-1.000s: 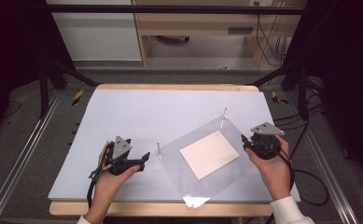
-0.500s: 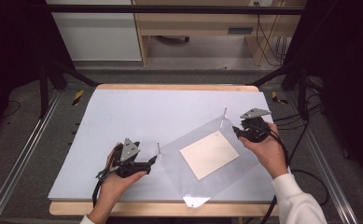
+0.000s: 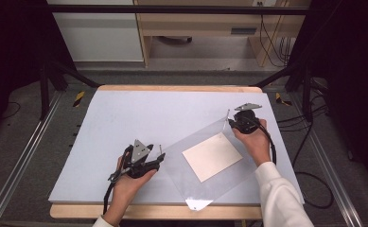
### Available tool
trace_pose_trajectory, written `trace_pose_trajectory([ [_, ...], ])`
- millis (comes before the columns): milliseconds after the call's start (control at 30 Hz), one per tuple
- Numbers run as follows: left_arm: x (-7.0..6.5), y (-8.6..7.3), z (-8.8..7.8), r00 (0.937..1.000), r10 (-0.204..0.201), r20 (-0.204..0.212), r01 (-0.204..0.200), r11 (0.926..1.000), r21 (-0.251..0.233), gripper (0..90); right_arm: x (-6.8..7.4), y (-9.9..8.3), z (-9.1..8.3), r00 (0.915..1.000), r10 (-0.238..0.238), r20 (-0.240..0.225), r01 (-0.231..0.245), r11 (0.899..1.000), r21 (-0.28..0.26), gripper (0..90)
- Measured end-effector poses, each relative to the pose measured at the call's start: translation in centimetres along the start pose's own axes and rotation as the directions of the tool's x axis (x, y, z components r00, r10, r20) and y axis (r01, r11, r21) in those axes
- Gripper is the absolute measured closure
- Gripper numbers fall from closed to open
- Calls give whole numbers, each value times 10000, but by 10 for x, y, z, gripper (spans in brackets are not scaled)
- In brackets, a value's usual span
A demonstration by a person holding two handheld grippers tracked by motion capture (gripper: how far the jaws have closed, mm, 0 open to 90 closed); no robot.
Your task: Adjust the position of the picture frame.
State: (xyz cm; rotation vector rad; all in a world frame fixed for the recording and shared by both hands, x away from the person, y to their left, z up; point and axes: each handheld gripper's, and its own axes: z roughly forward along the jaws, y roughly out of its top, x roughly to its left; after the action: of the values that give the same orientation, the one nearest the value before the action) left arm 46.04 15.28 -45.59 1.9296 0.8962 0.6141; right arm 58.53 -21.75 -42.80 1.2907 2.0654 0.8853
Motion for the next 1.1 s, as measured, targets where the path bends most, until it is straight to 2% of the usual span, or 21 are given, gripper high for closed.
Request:
trace_pose_trajectory([
  [167,-1,-2,8,9992,-379,-145,379,9993,-39,456,-8,0,23,9968,754,276,-752,9971,-70,700],
  [233,-1,-3,10,9991,-352,-214,351,9994,-64,462,-8,-1,26,9953,918,309,-915,9957,-108,698],
  [267,-1,-3,12,9987,-457,-202,457,9990,-5,467,-7,-1,31,9920,1004,768,-991,9949,-206,681],
  [300,-1,-3,12,9987,-457,-202,457,9990,-5,467,-6,-1,34,9904,1202,682,-1187,9926,-256,690],
  [467,-1,-4,15,9983,-444,-381,446,9990,47,481,-1,2,42,9915,1177,554,-1169,9930,-178,694],
  [533,-1,-5,16,9982,-462,-394,466,9988,115,495,-2,2,47,9902,1201,716,-1197,9928,-97,695],
  [567,-1,-5,16,9974,-599,-394,603,9981,90,498,-4,1,51,9854,1532,744,-1536,9881,1,699],
  [633,-1,-4,16,9971,-636,-414,639,9979,56,497,-4,0,55,9807,1853,623,-1859,9826,33,704],
  [800,-2,-4,17,9968,-642,-469,643,9979,5,505,-2,3,60,9786,1938,689,-1937,9810,-77,722],
  [933,-4,-4,18,9971,-596,-464,596,9982,1,534,-2,7,63,9806,1797,779,-1816,9832,173,737],
  [1100,-6,-3,19,9966,-688,-448,689,9976,-2,547,-3,11,68,9796,1869,746,-1886,9819,165,799],
])
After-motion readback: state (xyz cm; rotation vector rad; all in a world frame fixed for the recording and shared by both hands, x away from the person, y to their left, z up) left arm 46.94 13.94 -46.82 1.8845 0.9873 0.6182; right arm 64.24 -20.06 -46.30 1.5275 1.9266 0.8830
